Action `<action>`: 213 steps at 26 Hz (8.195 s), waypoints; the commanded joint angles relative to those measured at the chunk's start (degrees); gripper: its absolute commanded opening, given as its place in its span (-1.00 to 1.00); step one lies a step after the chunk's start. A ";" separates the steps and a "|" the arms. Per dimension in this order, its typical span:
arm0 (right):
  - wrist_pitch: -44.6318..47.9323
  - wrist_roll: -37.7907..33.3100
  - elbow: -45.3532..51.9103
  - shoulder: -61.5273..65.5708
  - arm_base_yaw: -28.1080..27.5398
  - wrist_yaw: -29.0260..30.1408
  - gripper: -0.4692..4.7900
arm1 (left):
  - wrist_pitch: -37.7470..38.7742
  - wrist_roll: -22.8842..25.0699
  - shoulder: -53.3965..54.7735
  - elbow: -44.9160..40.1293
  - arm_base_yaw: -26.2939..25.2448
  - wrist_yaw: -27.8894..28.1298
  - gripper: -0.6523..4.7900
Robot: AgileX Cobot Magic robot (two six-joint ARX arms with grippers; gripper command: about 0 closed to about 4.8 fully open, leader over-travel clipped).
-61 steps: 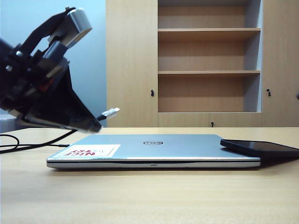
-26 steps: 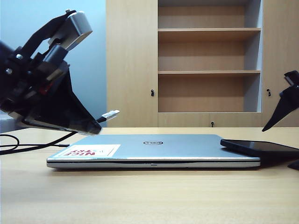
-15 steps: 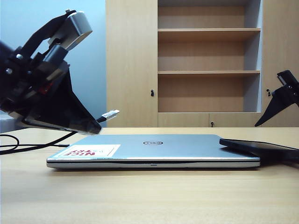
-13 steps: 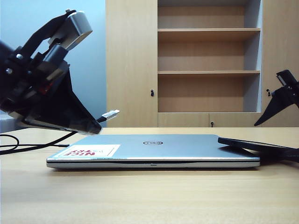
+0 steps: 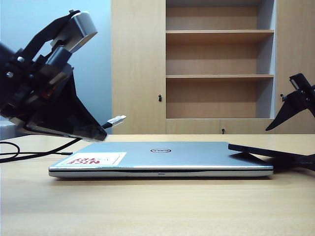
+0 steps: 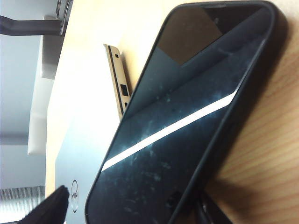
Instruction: Pick up the charging cable and the phone, plug the charging cable into the charging port on the phone, and finally place them back on the table.
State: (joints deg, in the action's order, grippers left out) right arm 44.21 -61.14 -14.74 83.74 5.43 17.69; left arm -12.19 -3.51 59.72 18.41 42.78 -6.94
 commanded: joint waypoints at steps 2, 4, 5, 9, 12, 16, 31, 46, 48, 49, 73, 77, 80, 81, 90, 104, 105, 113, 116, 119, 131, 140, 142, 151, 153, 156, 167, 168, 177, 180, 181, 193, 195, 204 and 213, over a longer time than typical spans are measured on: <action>-6.93 -0.72 0.90 1.44 0.04 0.04 0.56 | -0.77 0.09 -0.09 0.13 -0.02 -0.17 -0.78; -7.58 -0.72 0.85 1.44 0.04 -0.11 0.56 | -0.77 0.09 -0.09 0.13 -0.02 -0.17 -0.78; -9.05 -0.72 0.57 1.44 0.04 -0.15 0.56 | -0.77 0.09 -0.09 0.13 -0.02 -0.17 -0.78; -15.47 1.31 -2.23 1.44 0.39 -0.11 0.56 | -0.77 0.07 -0.09 0.13 -0.02 -0.17 -0.78; -18.12 2.36 -3.93 1.44 0.42 -0.15 0.56 | -0.74 0.07 -0.09 0.13 -0.02 -0.17 -0.78; -20.39 4.48 -5.14 1.66 0.44 -0.13 0.57 | -0.74 0.07 -0.09 0.13 -0.02 -0.17 -0.78; -19.56 4.48 -5.18 1.66 0.44 0.24 0.48 | -0.74 0.07 -0.09 0.13 -0.02 -0.17 -0.78; -19.56 4.48 -5.16 1.66 0.44 -0.20 -0.14 | -0.72 0.07 -0.09 0.13 -0.02 -0.17 -0.78; -19.56 4.48 -5.16 1.66 0.44 -0.22 -0.29 | -0.74 0.07 -0.09 0.13 -0.02 -0.17 -0.78; -19.56 4.48 -5.16 1.66 0.44 -0.20 -0.41 | -0.74 0.07 -0.09 0.13 -0.02 -0.17 -0.78; -45.24 26.95 -13.64 -18.97 0.44 -1.57 -0.83 | -0.77 0.09 -0.09 0.13 -0.02 -0.17 -0.78; -57.90 33.73 -19.61 -23.85 0.46 -2.12 -0.83 | -0.77 0.09 -0.09 0.13 -0.02 -0.17 -0.78; -71.54 39.71 -26.43 -25.88 1.44 -3.98 -0.83 | -0.79 0.07 -0.09 0.13 -0.02 -0.17 -0.78; -74.36 40.85 -27.85 -25.88 1.73 -4.24 -0.83 | -0.79 0.09 -0.09 0.13 -0.02 -0.17 -0.78; -98.71 41.94 -36.89 -23.54 11.93 -16.48 -0.84 | -0.83 0.09 -0.09 0.13 -0.02 -0.17 -0.78; -106.07 42.38 -36.89 -10.45 16.90 -19.04 -0.83 | -1.29 0.09 -0.09 0.13 -0.02 -0.17 -0.78; -106.09 42.38 -36.89 -9.92 16.90 -19.02 -0.82 | -1.29 0.07 -0.09 0.13 -0.02 -0.17 -0.78; -104.78 42.38 -36.87 -9.07 16.87 -18.95 -0.50 | -1.31 0.07 -0.09 0.13 -0.02 -0.17 -0.78; -104.10 42.38 -36.85 -8.96 16.87 -18.97 -0.50 | -1.79 0.07 -0.09 0.13 -0.02 -0.17 -0.78; -102.77 42.38 -36.83 -8.76 16.85 -19.04 -0.50 | -1.84 0.07 -0.09 0.13 -0.02 -0.17 -0.78; -101.29 43.19 -38.21 -6.34 16.81 -17.40 -0.85 | -1.79 -1.42 -0.09 0.13 0.13 -0.17 -0.78; -86.71 39.89 -45.16 -9.62 16.83 0.48 -0.85 | -1.57 -9.64 0.15 0.07 8.04 -0.17 -0.78; -83.38 39.08 -45.13 -9.62 16.87 2.69 -0.85 | -1.57 -11.21 0.15 0.07 8.74 -0.17 -0.78; -64.98 31.10 -41.20 -9.62 16.87 11.67 -0.84 | -1.77 -17.22 0.15 -1.03 9.68 -0.17 -0.78; -58.58 27.04 -38.32 -9.62 16.87 14.08 -0.84 | -1.88 -18.64 0.15 -1.31 9.68 -0.17 -0.78; -48.78 20.70 -33.44 -9.62 16.87 16.13 -0.84 | -1.88 -19.74 0.15 -1.36 9.68 -0.17 -0.78; -17.03 -3.72 -15.37 -9.60 16.87 16.94 -0.84 | -8.52 -32.74 3.28 -1.33 11.47 -0.17 -0.78; -16.41 -4.22 -14.84 -9.51 16.90 16.94 -0.84 | -8.68 -33.51 3.34 -1.33 11.89 -0.17 -0.78; -15.45 -3.10 -13.57 -9.40 18.93 15.19 -0.84 | -11.37 -40.57 6.25 -1.33 13.90 -0.17 -0.78; -15.45 -1.57 -13.57 -9.40 21.18 13.31 -0.84 | -12.35 -42.07 7.13 -1.33 13.90 -0.17 -0.78; -15.45 -1.16 -13.57 -9.40 21.86 12.90 -0.84 | -12.55 -42.38 7.39 -1.33 13.90 -0.17 -0.78; -15.74 1.38 -12.96 -9.40 24.39 10.40 -0.84 | -14.91 -42.40 7.65 -1.33 13.90 -0.17 -0.78; -15.74 1.38 -12.94 -9.40 24.39 10.43 -0.84 | -14.93 -42.40 7.65 -1.33 13.90 -0.17 -0.78; -16.11 1.38 -12.94 -9.38 24.65 10.69 -0.84 | -14.95 -42.40 7.65 -1.33 13.90 -0.17 -0.78; -17.62 2.56 -12.94 -9.09 25.46 10.51 -0.84 | -14.95 -42.40 7.65 -1.33 13.90 -0.17 -0.78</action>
State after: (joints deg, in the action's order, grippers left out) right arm 24.53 -59.75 -27.35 74.85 30.85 27.70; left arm -26.15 -45.95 67.48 16.99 56.64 -6.96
